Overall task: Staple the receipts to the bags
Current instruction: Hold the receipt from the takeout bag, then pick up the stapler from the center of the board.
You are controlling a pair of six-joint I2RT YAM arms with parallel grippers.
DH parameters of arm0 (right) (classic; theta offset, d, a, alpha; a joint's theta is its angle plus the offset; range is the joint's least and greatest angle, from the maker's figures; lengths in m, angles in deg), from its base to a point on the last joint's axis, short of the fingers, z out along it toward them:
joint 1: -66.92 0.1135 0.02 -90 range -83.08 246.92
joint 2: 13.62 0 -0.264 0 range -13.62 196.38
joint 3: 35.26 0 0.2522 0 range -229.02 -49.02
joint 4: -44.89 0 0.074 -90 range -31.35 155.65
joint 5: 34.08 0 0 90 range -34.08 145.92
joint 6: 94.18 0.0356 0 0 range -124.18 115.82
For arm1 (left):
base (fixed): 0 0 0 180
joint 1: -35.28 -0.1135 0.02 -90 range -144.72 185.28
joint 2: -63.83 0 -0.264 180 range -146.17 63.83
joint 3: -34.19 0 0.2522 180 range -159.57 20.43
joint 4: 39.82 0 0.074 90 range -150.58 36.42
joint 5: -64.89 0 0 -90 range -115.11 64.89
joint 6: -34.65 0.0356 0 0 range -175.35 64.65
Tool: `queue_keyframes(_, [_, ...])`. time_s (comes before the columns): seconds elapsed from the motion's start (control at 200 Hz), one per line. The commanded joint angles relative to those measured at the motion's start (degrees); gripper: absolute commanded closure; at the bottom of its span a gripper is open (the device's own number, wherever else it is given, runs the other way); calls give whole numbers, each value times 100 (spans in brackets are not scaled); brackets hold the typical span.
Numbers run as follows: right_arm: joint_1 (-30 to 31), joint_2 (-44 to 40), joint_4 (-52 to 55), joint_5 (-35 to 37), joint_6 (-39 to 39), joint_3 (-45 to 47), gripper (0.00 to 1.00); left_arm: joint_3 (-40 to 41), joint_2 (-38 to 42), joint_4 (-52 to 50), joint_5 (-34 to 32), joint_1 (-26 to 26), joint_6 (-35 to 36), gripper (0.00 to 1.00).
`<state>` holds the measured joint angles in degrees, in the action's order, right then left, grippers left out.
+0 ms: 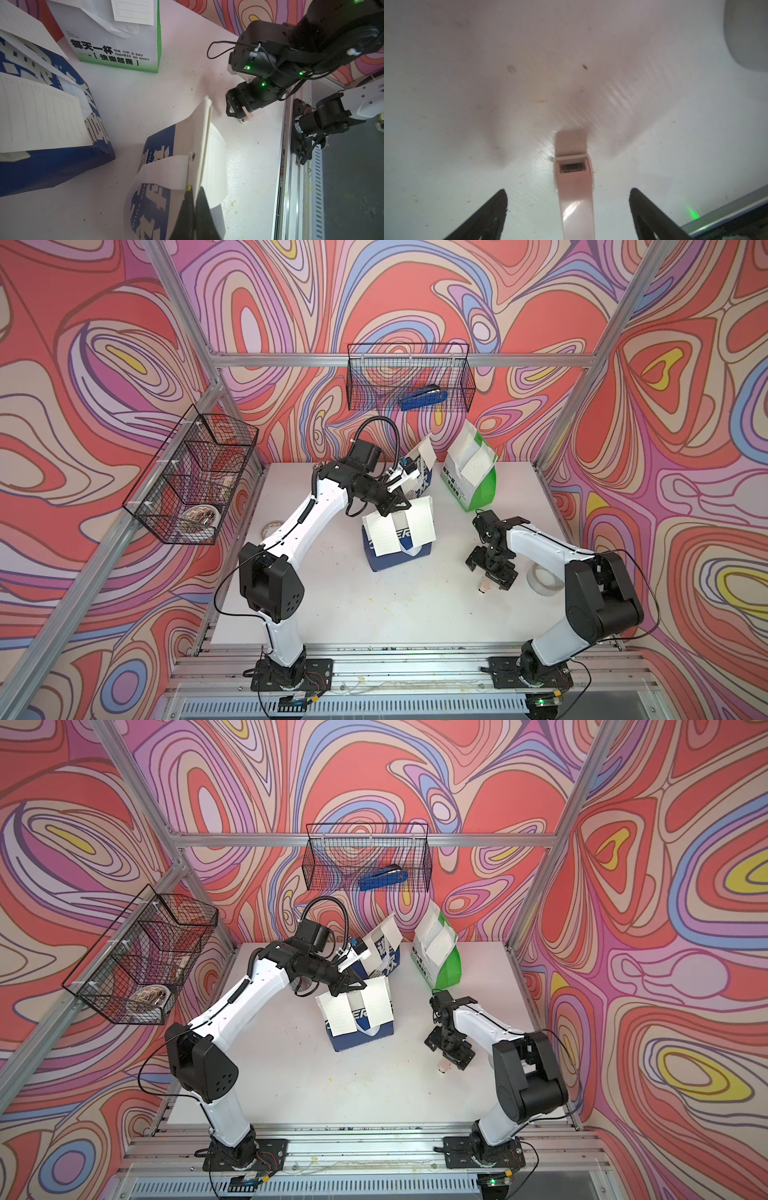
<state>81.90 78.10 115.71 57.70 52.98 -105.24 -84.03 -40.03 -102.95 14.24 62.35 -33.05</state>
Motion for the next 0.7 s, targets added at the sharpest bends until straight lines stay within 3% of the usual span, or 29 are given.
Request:
queue_keyframes(0.0, [-4,-53,86,-58,320,4,9,82,223,-293,28,21,148,100])
queue_keyframes(0.19, [-4,108,-215,180,348,153,25,90,217,-310,56,24,137,100])
queue_keyframes(0.326, [-4,216,-351,642,190,7,29,101,256,-319,-14,21,189,100])
queue_keyframes(0.441, [-4,157,-523,918,165,114,42,192,309,-261,1,22,204,100])
queue_keyframes(0.536, [-4,201,-646,633,281,234,51,243,339,-214,28,26,205,100])
queue_keyframes(0.696, [-4,231,-860,150,482,377,52,242,331,-204,42,26,213,100])
